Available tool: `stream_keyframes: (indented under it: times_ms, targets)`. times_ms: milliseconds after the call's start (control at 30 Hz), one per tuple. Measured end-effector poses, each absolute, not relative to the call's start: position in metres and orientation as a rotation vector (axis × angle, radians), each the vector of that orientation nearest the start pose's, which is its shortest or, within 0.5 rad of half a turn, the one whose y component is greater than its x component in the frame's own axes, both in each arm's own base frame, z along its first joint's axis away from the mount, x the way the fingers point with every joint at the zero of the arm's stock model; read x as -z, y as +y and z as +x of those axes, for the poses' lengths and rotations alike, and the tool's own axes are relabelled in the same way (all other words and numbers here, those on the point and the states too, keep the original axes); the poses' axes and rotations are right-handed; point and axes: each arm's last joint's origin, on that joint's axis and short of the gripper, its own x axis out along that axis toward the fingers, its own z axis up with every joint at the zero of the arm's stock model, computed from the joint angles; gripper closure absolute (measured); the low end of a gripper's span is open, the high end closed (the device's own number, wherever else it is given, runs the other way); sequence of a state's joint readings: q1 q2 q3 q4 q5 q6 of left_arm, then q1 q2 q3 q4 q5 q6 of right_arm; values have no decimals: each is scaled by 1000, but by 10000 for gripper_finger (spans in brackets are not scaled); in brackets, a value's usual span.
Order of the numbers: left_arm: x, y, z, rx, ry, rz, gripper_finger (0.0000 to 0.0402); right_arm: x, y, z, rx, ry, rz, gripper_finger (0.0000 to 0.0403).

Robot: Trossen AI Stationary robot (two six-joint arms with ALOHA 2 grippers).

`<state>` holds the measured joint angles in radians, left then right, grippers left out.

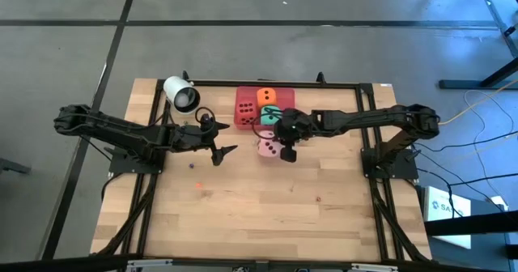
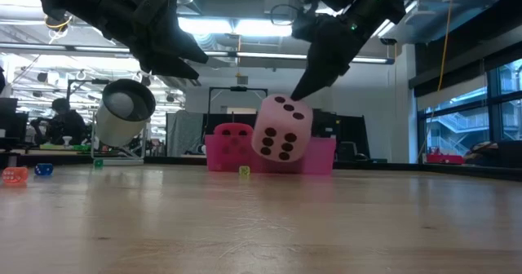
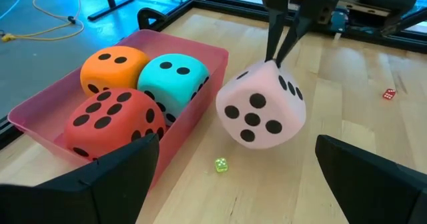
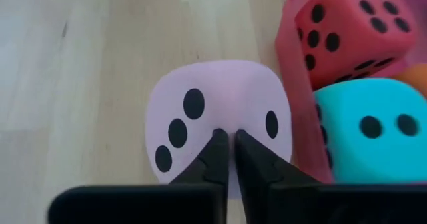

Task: Pick & Place Dice
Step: Put the pink die into the pink bin

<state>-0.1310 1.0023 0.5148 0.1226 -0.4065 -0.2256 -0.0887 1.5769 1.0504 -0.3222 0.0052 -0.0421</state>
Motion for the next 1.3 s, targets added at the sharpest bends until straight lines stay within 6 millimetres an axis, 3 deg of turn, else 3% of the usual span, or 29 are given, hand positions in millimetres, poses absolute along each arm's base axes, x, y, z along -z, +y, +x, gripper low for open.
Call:
stream_keyframes:
  times_ms: [367, 633, 800, 1067, 1200, 1300]
  targets:
    - [-231, -16, 210, -311, 320, -125, 2, -227, -30, 325, 100, 842, -26, 401]
    - [-231, -16, 210, -311, 320, -124, 2, -227, -28, 326, 27, 837, -6, 360]
    - [-231, -16, 210, -311, 320, -124, 2, -230, -26, 328, -30, 800, 16, 292]
    - [-231, -16, 210, -305, 321, -125, 2, -234, -27, 332, -40, 745, 38, 120]
    - [-231, -16, 210, -304, 321, -125, 2, -234, -29, 332, 33, 745, 16, 44]
    - [-231, -16, 210, -304, 321, -125, 2, -235, -30, 332, 73, 734, 3, 10]
